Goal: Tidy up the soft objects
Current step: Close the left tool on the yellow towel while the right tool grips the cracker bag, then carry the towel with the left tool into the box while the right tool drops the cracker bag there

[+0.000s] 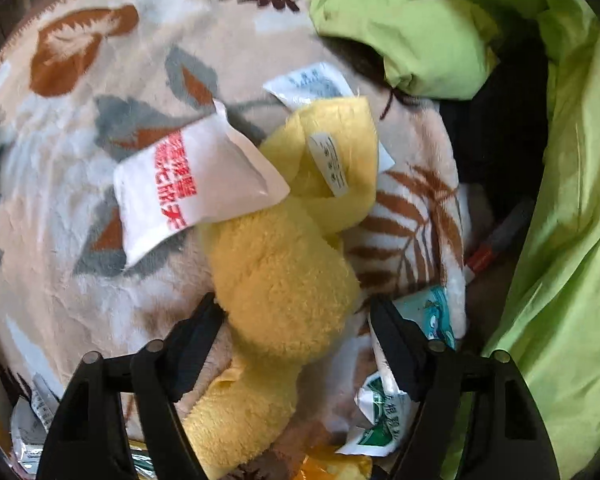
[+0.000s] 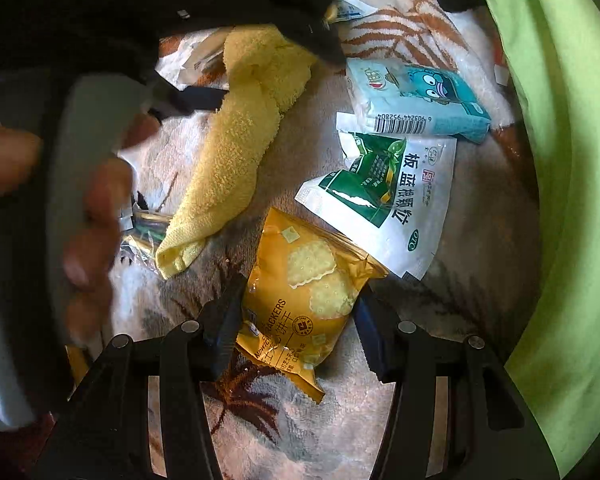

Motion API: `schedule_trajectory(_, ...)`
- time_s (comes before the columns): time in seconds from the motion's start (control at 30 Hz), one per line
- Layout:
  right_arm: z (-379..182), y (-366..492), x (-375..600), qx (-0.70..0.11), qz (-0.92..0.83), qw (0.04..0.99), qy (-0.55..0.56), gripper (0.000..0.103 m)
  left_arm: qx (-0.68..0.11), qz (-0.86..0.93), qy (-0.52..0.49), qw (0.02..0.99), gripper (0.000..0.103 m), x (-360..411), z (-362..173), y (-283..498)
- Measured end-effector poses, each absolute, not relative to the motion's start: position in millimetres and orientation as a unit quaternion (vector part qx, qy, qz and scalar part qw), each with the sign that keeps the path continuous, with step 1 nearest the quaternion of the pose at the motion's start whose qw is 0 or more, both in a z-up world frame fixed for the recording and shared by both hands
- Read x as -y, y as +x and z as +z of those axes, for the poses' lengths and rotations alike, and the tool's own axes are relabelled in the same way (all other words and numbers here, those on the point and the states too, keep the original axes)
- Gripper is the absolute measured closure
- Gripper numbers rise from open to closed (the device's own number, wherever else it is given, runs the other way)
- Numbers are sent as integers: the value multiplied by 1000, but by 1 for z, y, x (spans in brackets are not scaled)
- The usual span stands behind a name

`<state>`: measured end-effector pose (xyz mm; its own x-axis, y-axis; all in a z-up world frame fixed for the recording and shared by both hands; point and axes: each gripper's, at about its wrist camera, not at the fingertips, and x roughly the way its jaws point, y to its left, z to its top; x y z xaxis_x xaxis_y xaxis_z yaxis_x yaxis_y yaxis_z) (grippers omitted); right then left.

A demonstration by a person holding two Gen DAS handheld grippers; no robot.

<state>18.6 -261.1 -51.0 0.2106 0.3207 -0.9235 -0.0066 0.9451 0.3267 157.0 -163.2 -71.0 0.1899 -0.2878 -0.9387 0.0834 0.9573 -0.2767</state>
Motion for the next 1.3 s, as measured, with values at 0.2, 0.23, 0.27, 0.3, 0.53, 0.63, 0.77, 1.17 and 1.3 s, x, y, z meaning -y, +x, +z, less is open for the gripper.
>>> schedule_trajectory(0.2,-52,23,262,-620,105,766,133,51,-624,-121,-57,770,64,153,-71,151)
schedule_trajectory(0.23,-53,24,263,-620,105,766,137,51,-623,-119,-49,772,65,151,-69,147)
schedule_trajectory(0.27,-55,26,264,-620,104,765,140,51,-622,-121,-44,772,66,150,-68,144)
schedule_trajectory(0.3,-55,27,266,-620,104,764,144,51,-620,-120,-39,774,67,151,-67,141)
schedule_trajectory(0.53,-55,29,274,-617,104,766,148,51,-614,-149,-82,771,68,111,-50,100)
schedule_trajectory(0.63,-53,26,274,-614,103,768,149,51,-611,-170,-116,764,67,91,-37,88)
schedule_trajectory(0.77,-45,19,270,-609,107,772,145,51,-600,-192,-162,760,67,58,-14,70)
schedule_trajectory(1.17,15,-2,248,-570,165,788,165,51,-544,-180,-201,795,67,-31,67,10)
schedule_trajectory(1.3,34,0,212,-561,213,785,154,51,-537,-135,-194,810,67,-64,74,-3)
